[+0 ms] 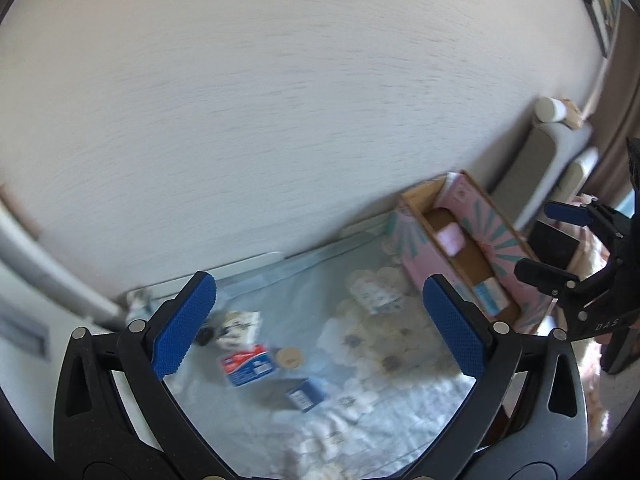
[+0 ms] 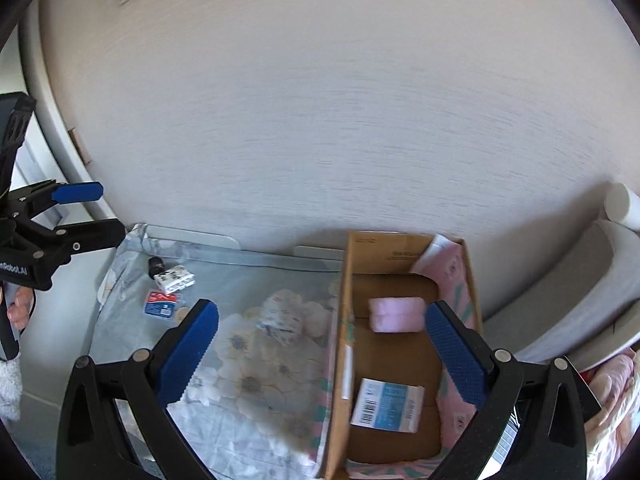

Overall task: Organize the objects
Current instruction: 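Move both tools back over the remaining items on the sheet, then grasp the dental floss box with the left tool while the right tool grasps the small blue box, then carry the floss box and small blue box over the cardboard box, then open both tools to drop the floss box and blue box inside, then move both tools back over the remaining items on the sheet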

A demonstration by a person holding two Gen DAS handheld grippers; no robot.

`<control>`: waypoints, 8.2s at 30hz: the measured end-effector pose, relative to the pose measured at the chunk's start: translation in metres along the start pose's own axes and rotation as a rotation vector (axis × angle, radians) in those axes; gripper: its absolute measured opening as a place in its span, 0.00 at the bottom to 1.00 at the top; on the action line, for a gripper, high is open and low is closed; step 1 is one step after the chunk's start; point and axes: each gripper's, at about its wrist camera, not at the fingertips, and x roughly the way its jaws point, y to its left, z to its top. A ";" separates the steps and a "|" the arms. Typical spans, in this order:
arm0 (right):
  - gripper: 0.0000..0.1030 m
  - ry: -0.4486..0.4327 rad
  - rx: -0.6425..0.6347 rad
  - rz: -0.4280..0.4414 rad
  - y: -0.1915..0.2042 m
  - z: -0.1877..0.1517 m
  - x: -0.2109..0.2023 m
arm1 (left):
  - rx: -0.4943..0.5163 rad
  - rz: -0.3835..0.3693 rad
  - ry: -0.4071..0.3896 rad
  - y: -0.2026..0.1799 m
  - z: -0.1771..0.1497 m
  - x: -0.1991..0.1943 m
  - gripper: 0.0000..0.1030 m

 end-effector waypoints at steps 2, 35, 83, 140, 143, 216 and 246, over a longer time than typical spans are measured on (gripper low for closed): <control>1.00 -0.003 -0.018 0.016 0.011 0.001 0.003 | -0.008 0.042 -0.007 0.009 -0.009 -0.005 1.00; 1.00 0.057 -0.136 0.316 0.124 -0.089 0.115 | -0.233 0.124 -0.002 0.108 -0.172 0.052 1.00; 0.44 0.042 -0.423 0.359 0.195 -0.126 0.206 | -0.186 0.042 0.099 0.099 -0.162 0.186 0.86; 0.44 -0.022 -0.053 0.052 0.004 -0.026 0.040 | -0.002 -0.202 -0.043 -0.036 0.054 0.091 0.86; 0.44 -0.016 -0.014 0.016 -0.016 -0.032 0.033 | 0.041 -0.229 -0.039 -0.060 0.066 0.099 0.86; 1.00 0.178 0.254 -0.058 -0.109 -0.109 0.090 | 0.329 -0.332 0.224 -0.245 0.063 0.238 1.00; 1.00 -0.049 0.127 -0.072 -0.034 -0.020 -0.005 | 0.023 -0.097 -0.067 -0.045 0.040 0.022 1.00</control>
